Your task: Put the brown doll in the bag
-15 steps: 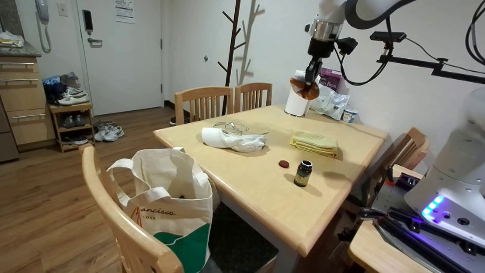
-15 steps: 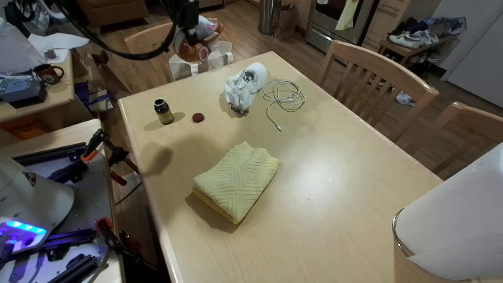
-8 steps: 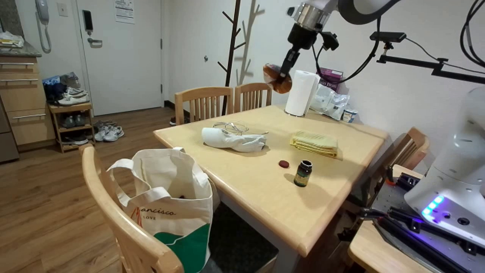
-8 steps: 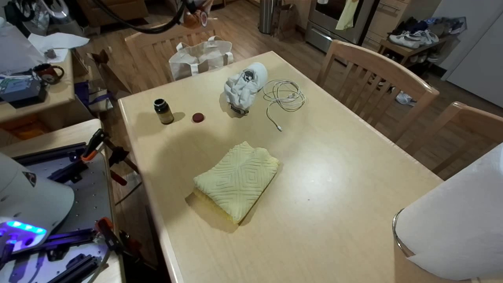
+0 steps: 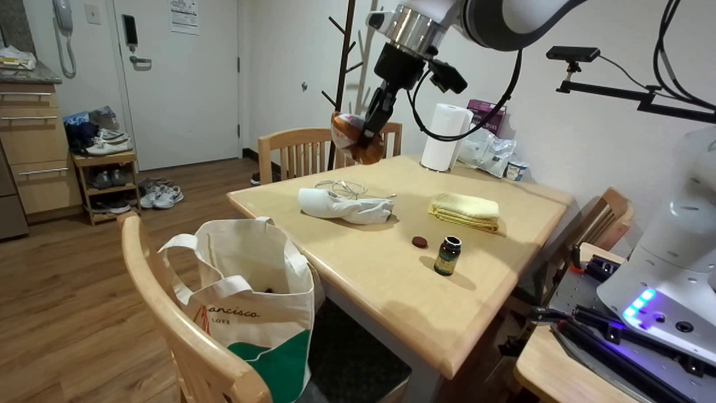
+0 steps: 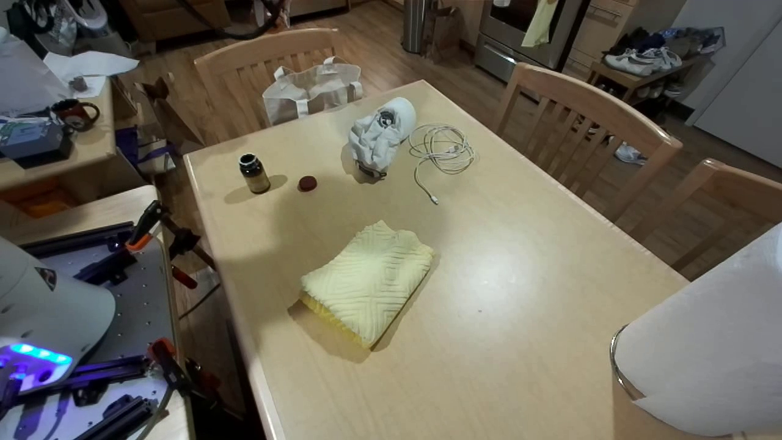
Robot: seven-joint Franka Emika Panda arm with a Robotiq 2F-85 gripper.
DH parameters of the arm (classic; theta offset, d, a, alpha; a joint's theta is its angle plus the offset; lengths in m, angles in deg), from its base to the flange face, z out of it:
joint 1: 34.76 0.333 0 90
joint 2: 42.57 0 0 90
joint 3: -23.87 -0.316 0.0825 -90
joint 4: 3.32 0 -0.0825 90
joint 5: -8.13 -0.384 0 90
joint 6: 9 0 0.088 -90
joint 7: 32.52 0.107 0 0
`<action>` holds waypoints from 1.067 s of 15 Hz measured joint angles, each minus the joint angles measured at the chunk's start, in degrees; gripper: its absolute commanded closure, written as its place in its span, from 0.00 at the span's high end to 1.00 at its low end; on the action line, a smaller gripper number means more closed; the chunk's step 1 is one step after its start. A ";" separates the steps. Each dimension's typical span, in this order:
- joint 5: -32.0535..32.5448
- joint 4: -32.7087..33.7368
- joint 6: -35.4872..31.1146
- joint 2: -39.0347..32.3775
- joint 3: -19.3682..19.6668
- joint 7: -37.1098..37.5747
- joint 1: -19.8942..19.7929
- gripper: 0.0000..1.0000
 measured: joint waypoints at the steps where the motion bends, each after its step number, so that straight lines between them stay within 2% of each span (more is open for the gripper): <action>1: 0.01 0.06 0.00 -0.18 0.09 -0.05 -0.06 0.02; 4: -0.23 -0.01 -0.15 -0.17 0.24 -0.71 -0.28 0.02; 7: 1.44 2.70 -0.33 -1.71 -0.46 -6.74 0.30 0.02; 12: 15.84 13.24 1.56 -11.15 -0.48 -7.51 5.34 0.02; 13: 18.63 15.20 1.43 -13.47 -0.24 -7.70 6.46 0.09; 15: 18.91 16.22 1.42 -15.27 -0.06 -7.62 7.13 0.09; 16: 18.91 16.22 1.42 -15.20 0.03 -7.62 7.11 0.02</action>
